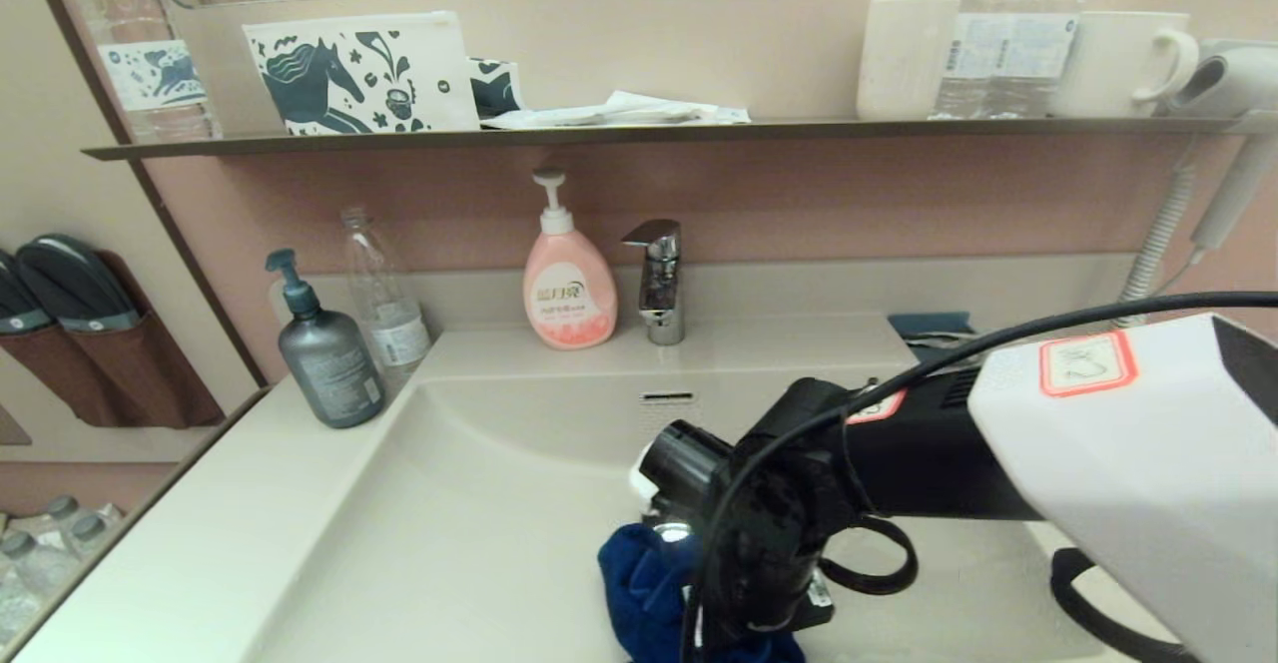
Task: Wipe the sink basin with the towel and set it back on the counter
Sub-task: Wipe the sink
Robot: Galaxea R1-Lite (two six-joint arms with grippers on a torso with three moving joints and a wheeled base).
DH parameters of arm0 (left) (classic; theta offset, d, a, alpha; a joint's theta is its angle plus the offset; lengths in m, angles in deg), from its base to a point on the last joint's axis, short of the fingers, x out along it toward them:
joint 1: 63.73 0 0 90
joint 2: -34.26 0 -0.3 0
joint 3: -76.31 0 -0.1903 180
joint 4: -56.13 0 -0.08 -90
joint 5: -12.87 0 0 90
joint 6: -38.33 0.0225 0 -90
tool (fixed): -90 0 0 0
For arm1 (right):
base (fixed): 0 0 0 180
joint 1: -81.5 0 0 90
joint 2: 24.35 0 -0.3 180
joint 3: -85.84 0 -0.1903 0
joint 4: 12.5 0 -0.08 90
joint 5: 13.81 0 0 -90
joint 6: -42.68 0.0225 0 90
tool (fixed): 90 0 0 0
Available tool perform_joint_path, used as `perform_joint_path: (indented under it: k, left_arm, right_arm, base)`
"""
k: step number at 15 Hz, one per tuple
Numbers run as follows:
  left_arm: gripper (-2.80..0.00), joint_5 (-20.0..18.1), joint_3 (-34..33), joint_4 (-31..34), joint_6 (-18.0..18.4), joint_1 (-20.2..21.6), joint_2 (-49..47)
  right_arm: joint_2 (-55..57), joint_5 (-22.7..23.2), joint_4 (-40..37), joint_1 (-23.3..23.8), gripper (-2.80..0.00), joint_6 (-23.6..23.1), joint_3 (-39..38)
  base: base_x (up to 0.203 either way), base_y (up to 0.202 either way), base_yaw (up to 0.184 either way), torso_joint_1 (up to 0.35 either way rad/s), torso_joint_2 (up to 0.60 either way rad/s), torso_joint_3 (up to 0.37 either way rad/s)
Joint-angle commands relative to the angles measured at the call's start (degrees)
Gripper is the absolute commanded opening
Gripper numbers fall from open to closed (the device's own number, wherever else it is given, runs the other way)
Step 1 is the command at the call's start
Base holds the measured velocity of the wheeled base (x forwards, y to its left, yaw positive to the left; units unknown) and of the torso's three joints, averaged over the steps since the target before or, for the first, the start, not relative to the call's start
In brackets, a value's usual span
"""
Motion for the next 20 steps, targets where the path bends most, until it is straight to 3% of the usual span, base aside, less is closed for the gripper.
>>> perform_joint_path:
  k: [1, 3, 6, 8, 12, 15, 20]
  left_arm:
    - [-2.8, -0.01, 0.0, -0.02, 0.02, 0.01, -0.01]
    - [-2.8, -0.01, 0.0, -0.02, 0.02, 0.01, -0.04]
    - [-2.8, -0.01, 0.0, -0.02, 0.02, 0.01, -0.04]
    - [-2.8, -0.01, 0.0, -0.02, 0.02, 0.01, 0.02]
    - [-2.8, -0.01, 0.0, -0.02, 0.02, 0.01, -0.02]
    - [-2.8, -0.01, 0.0, -0.02, 0.02, 0.01, 0.02]
    - [-2.8, -0.01, 0.0, -0.02, 0.02, 0.01, -0.03]
  right_arm:
    - [7.65, -0.11, 0.35, -2.42, -2.8, 0.35, 9.97]
    - [12.47, -0.1, 2.97, -3.71, -2.8, -0.2, 18.13]
    - [14.3, -0.84, 19.38, -4.75, -2.8, -2.29, 18.94]
    - [14.68, -5.78, 25.57, -5.03, -2.8, -4.07, 18.92]
    - [15.44, -10.99, 36.5, -3.33, -2.8, -10.49, 18.89]
    - [16.56, -15.11, 48.12, -1.02, -2.8, -17.69, 18.91]
    - [14.74, -19.24, 53.7, 0.16, -2.8, -23.44, 18.91]
  base:
    - [0.0, 0.0, 0.0, 0.0, 0.0, 0.0]
    - [0.0, 0.0, 0.0, 0.0, 0.0, 0.0]
    - [0.0, 0.0, 0.0, 0.0, 0.0, 0.0]
    - [0.0, 0.0, 0.0, 0.0, 0.0, 0.0]
    - [0.0, 0.0, 0.0, 0.0, 0.0, 0.0]
    - [0.0, 0.0, 0.0, 0.0, 0.0, 0.0]
    - [0.0, 0.0, 0.0, 0.0, 0.0, 0.0]
